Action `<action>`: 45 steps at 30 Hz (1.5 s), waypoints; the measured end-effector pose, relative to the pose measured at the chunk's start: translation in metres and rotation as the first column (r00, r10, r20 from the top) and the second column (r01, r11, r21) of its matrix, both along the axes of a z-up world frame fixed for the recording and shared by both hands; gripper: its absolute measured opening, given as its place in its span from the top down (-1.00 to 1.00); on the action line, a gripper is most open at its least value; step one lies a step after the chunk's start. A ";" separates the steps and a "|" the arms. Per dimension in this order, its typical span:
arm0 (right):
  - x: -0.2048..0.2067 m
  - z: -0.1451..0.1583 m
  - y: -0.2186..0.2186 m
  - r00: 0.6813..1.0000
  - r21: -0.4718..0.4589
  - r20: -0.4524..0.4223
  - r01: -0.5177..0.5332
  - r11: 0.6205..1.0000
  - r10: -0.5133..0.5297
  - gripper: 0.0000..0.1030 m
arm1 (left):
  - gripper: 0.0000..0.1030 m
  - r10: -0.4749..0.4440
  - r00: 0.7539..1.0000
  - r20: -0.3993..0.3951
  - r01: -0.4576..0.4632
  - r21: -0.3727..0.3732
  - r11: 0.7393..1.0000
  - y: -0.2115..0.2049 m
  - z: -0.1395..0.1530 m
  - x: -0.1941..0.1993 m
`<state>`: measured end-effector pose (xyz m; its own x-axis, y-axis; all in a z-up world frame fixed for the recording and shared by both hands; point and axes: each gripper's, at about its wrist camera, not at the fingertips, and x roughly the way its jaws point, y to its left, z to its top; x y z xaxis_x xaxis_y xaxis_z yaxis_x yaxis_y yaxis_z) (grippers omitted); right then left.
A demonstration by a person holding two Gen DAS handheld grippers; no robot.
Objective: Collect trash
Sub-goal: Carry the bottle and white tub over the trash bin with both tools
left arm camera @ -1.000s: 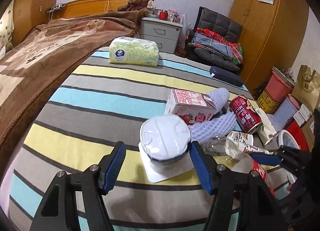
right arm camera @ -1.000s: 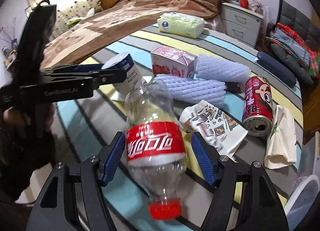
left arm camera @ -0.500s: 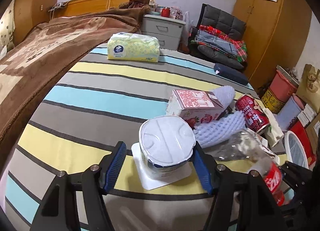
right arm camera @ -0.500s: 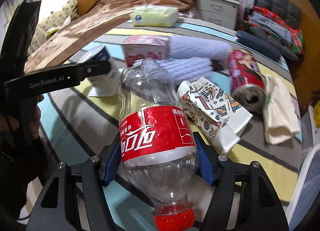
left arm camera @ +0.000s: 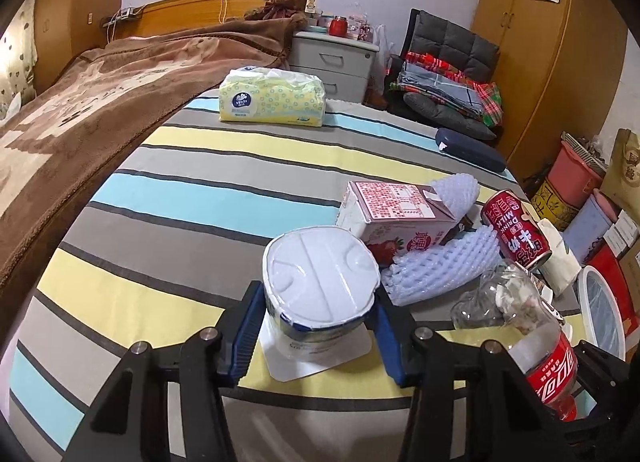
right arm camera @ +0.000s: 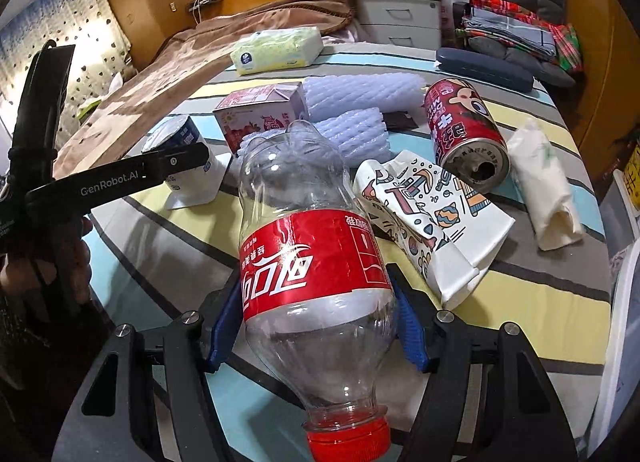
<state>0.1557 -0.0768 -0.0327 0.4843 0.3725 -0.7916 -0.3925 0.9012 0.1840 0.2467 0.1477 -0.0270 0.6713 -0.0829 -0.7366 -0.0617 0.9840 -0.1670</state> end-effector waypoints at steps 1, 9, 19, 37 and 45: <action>-0.001 0.000 0.000 1.000 0.004 0.002 0.002 1.000 -0.002 -0.31 | -0.01 0.001 1.000 0.005 -0.001 0.003 1.000 -0.001 0.001 -0.001; -0.006 0.004 -0.006 1.000 0.040 0.020 0.014 0.999 -0.014 -0.31 | -0.01 -0.019 1.000 0.021 0.019 0.014 1.000 -0.006 0.007 -0.018; -0.014 0.010 -0.014 0.997 0.071 0.052 0.046 0.996 -0.050 -0.31 | -0.01 -0.043 0.999 0.030 0.042 0.039 0.998 -0.020 0.014 -0.042; -0.031 0.032 -0.052 0.977 0.128 0.124 0.159 0.979 -0.175 -0.31 | -0.01 -0.154 0.984 0.089 0.149 0.060 0.987 -0.069 0.048 -0.071; -0.038 0.042 -0.081 0.960 0.151 0.145 0.217 0.965 -0.239 -0.31 | -0.01 -0.229 0.967 0.116 0.222 0.067 0.973 -0.105 0.069 -0.073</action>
